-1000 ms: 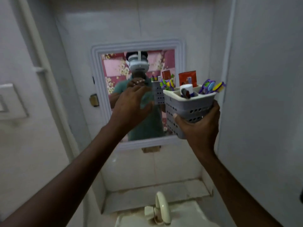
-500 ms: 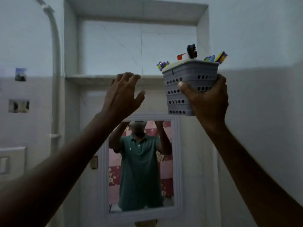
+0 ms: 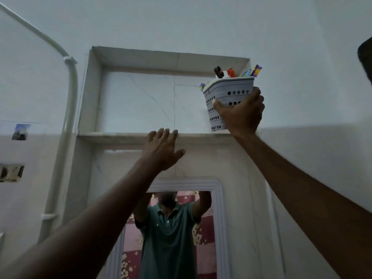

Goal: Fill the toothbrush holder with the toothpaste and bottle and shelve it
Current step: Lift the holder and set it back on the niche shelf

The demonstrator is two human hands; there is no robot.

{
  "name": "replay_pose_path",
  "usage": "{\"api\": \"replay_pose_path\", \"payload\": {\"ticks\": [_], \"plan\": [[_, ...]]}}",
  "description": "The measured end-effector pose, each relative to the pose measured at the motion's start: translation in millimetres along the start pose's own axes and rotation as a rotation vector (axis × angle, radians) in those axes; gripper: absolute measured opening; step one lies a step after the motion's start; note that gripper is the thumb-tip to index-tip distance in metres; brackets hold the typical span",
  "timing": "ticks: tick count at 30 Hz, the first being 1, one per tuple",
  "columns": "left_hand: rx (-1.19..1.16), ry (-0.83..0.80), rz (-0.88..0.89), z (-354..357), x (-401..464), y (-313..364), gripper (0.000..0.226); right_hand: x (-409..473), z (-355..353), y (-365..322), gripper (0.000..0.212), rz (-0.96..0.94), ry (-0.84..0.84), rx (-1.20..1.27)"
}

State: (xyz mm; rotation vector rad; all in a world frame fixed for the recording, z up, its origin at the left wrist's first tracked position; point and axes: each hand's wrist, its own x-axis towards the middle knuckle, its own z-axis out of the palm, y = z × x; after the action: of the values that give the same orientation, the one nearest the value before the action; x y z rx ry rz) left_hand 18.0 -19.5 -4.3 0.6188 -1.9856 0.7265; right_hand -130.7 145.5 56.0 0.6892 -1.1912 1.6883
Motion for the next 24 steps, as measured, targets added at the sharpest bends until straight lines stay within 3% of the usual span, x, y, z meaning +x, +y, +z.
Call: {"api": "replay_pose_path", "payload": {"ticks": [6,11,16,24], "plan": [[-0.013,0.128,0.029,13.6,0.0,-5.8,0.075,13.6,42.1,28.8,0.105,0.041,-0.051,-0.072],[-0.018,0.17,0.035,23.6,0.7,-9.0,0.078,15.7,67.5,54.4,0.118,0.134,-0.116,-0.145],[-0.014,0.213,0.032,31.3,-0.1,-9.4,0.08,5.4,82.9,69.3,0.126,0.057,-0.098,-0.24],[-0.015,0.221,0.035,33.5,-0.6,-8.3,0.078,-2.2,83.0,78.6,0.119,-0.029,-0.086,-0.289]]}}
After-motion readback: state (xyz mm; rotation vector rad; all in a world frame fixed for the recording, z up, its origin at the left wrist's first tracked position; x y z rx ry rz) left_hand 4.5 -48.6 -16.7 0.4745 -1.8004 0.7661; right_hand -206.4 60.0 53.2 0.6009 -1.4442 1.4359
